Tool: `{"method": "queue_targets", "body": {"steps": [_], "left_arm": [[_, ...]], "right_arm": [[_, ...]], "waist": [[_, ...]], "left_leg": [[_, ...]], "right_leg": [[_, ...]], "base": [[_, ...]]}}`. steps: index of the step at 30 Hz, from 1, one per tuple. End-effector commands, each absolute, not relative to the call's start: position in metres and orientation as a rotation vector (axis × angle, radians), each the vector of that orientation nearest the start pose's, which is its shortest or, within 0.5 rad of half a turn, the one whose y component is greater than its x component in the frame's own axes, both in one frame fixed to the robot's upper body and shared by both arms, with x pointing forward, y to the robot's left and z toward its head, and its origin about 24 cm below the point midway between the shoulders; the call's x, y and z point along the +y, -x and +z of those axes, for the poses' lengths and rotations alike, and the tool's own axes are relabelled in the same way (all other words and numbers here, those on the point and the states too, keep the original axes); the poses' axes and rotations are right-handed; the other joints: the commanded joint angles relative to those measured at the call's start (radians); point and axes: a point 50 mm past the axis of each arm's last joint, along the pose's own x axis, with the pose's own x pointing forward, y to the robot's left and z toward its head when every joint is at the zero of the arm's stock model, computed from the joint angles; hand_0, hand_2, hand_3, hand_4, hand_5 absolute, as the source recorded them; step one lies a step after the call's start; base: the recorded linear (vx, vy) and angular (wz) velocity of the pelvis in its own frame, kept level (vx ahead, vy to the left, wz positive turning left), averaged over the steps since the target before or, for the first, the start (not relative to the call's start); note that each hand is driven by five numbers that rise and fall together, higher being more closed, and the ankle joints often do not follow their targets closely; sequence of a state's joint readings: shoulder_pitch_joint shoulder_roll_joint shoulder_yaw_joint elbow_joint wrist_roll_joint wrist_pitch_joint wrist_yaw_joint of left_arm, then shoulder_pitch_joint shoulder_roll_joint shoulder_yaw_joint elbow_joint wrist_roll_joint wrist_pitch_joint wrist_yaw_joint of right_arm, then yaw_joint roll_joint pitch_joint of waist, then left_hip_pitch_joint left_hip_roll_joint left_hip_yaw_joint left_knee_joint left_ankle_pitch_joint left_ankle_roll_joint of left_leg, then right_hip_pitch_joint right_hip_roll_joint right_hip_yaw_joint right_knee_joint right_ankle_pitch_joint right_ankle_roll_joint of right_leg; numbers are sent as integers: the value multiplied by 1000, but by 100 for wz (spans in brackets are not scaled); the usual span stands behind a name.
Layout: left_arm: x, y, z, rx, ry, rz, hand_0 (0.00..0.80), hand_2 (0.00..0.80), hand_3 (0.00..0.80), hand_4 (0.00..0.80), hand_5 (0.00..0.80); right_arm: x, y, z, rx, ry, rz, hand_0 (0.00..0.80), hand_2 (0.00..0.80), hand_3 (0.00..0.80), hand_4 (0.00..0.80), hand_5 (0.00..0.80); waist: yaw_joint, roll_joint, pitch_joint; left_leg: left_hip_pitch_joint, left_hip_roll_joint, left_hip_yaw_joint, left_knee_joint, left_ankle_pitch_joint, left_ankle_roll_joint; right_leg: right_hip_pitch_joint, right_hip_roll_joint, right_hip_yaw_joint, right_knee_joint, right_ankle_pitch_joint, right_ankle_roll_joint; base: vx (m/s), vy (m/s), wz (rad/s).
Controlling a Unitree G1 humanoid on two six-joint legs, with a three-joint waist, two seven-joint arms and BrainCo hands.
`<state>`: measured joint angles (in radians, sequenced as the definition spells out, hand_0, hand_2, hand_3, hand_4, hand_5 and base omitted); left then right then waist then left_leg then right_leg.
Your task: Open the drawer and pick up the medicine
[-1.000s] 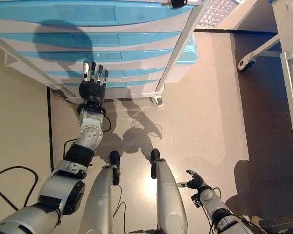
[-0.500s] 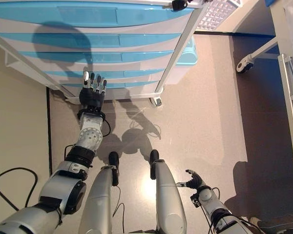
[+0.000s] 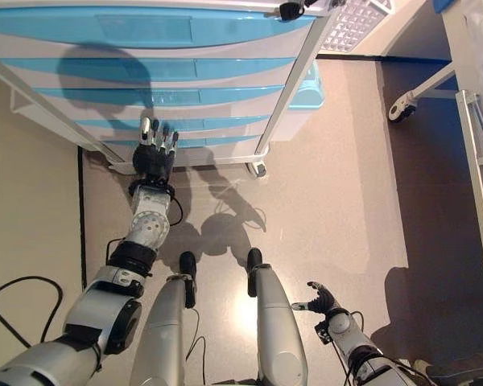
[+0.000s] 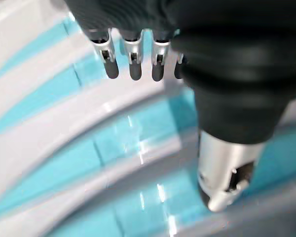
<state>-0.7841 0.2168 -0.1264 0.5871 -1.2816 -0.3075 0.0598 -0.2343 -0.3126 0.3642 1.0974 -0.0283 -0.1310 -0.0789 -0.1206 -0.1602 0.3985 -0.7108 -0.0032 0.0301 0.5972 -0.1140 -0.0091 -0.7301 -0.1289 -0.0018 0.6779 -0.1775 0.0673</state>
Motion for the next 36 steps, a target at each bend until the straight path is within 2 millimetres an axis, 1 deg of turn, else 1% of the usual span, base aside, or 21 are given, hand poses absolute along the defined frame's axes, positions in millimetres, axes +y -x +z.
{"method": "queue_targets", "body": {"steps": [1, 4, 5, 8, 9, 10, 11, 12, 13, 14, 15, 17, 19, 25, 26, 28, 29, 31, 32, 33, 36], "left_arm": [[131, -380, 213, -464, 962, -259, 0, 0, 0, 0, 0], [126, -377, 232, -511, 956, -330, 0, 0, 0, 0, 0], [126, -376, 238, -528, 942, -349, 0, 0, 0, 0, 0], [124, -372, 260, -594, 924, -396, 0, 0, 0, 0, 0], [124, -372, 260, -594, 924, -396, 0, 0, 0, 0, 0], [124, -370, 273, -632, 911, -415, 0, 0, 0, 0, 0], [125, -370, 279, -652, 904, -418, 0, 0, 0, 0, 0], [125, -370, 279, -651, 905, -417, 0, 0, 0, 0, 0], [126, -369, 284, -666, 898, -420, 0, 0, 0, 0, 0], [125, -369, 289, -677, 901, -427, 0, 0, 0, 0, 0], [124, -367, 304, -716, 899, -443, 0, 0, 0, 0, 0], [122, -366, 310, -728, 903, -456, 0, 0, 0, 0, 0], [118, -362, 323, -757, 896, -488, 0, 0, 0, 0, 0], [109, -357, 336, -782, 870, -552, 0, 0, 0, 0, 0], [104, -355, 340, -786, 865, -582, 0, 0, 0, 0, 0], [102, -353, 342, -791, 859, -595, 0, 0, 0, 0, 0], [97, -351, 346, -795, 859, -620, 0, 0, 0, 0, 0], [91, -349, 349, -793, 864, -646, 0, 0, 0, 0, 0], [88, -348, 351, -795, 868, -660, 0, 0, 0, 0, 0], [86, -346, 353, -798, 874, -673, 0, 0, 0, 0, 0], [78, -341, 359, -806, 893, -724, 0, 0, 0, 0, 0]], "right_arm": [[-246, -190, -115, 822, 603, 102, 0, 0, 0, 0, 0], [-247, -188, -116, 832, 607, 114, 0, 0, 0, 0, 0], [-247, -187, -116, 837, 607, 116, 0, 0, 0, 0, 0], [-250, -186, -116, 849, 617, 124, 0, 0, 0, 0, 0], [-250, -186, -116, 848, 617, 124, 0, 0, 0, 0, 0], [-250, -185, -117, 851, 625, 132, 0, 0, 0, 0, 0], [-251, -185, -116, 851, 629, 134, 0, 0, 0, 0, 0], [-251, -185, -117, 853, 629, 135, 0, 0, 0, 0, 0], [-251, -185, -116, 849, 631, 136, 0, 0, 0, 0, 0], [-252, -185, -116, 851, 636, 140, 0, 0, 0, 0, 0], [-252, -187, -115, 845, 646, 147, 0, 0, 0, 0, 0], [-253, -187, -115, 846, 651, 150, 0, 0, 0, 0, 0], [-253, -188, -114, 845, 656, 155, 0, 0, 0, 0, 0], [-255, -187, -115, 854, 671, 163, 0, 0, 0, 0, 0], [-255, -186, -115, 861, 673, 168, 0, 0, 0, 0, 0], [-255, -186, -115, 861, 674, 170, 0, 0, 0, 0, 0], [-255, -185, -115, 862, 676, 174, 0, 0, 0, 0, 0], [-255, -186, -115, 861, 678, 179, 0, 0, 0, 0, 0], [-255, -186, -115, 860, 679, 179, 0, 0, 0, 0, 0], [-254, -186, -115, 861, 680, 182, 0, 0, 0, 0, 0], [-255, -186, -115, 859, 687, 188, 0, 0, 0, 0, 0]], "waist": [[2, 50, -29], [1, 56, -31], [3, 61, -35], [0, 63, -34], [0, 63, -33], [2, 68, -37], [0, 65, -33], [2, 68, -36], [0, 65, -31], [1, 68, -35], [-3, 65, -28], [-3, 68, -32], [-9, 63, -25], [-11, 69, -24], [-12, 74, -30], [-14, 71, -25], [-15, 75, -32], [-16, 75, -31], [-18, 72, -26], [-18, 75, -31], [-21, 75, -32]], "left_leg": [[-6, -27, -20, 8, -32, 27], [-7, -28, -21, 8, -31, 27], [7, -26, -28, 12, -63, 22], [-6, -29, -20, 6, -32, 27], [-6, -29, -21, 6, -32, 27], [7, -28, -27, 7, -61, 23], [-5, -29, -19, 2, -30, 27], [8, -28, -27, 5, -60, 23], [-5, -29, -19, 1, -29, 27], [8, -28, -27, 2, -59, 23], [-4, -30, -20, -4, -27, 27], [9, -29, -28, -2, -55, 22], [-3, -30, -21, -5, -23, 26], [1, -32, -20, -13, -18, 25], [17, -31, -26, -16, -47, 20], [5, -32, -17, -19, -17, 25], [20, -33, -25, -20, -47, 20], [23, -33, -25, -22, -46, 21], [12, -33, -15, -25, -17, 25], [25, -33, -23, -21, -46, 21], [30, -33, -21, -23, -47, 21]], "right_leg": [[-21, -1, -13, -122, 147, 20], [-22, -2, -13, -122, 147, 21], [-14, 3, -9, -109, 117, 27], [-23, -2, -12, -121, 148, 23], [-23, -2, -13, -121, 148, 23], [-14, 2, -7, -110, 120, 30], [-21, -2, -10, -122, 150, 25], [-13, 2, -6, -111, 121, 31], [-21, -2, -10, -123, 151, 25], [-12, 2, -6, -114, 124, 32], [-18, -2, -9, -129, 154, 27], [-9, 2, -5, -120, 127, 32], [-16, -4, -9, -134, 157, 27], [-14, -5, -7, -137, 162, 29], [-3, 0, -1, -128, 136, 36], [-11, -4, -3, -139, 165, 30], [-2, 1, 2, -131, 139, 37], [0, 2, 5, -134, 141, 38], [-8, -3, 1, -144, 170, 33], [2, 1, 6, -135, 142, 39], [7, 1, 7, -139, 144, 40]], "base": [[0, 0, 0], [32, 1, 1], [98, 4, 2], [-60, 9, 4], [102, 6, 4], [0, 0, 0], [97, 2, 1], [-99, -1, 2], [95, -5, 1], [-101, -1, 0], [0, 0, 0], [47, -3, 1], [-52, -3, 0], [-1, 2, 1], [0, 0, 0], [0, 0, 0], [93, 6, 2], [-6, 9, -1], [0, 0, 0], [0, 0, 0], [33, 1, 0]]}}
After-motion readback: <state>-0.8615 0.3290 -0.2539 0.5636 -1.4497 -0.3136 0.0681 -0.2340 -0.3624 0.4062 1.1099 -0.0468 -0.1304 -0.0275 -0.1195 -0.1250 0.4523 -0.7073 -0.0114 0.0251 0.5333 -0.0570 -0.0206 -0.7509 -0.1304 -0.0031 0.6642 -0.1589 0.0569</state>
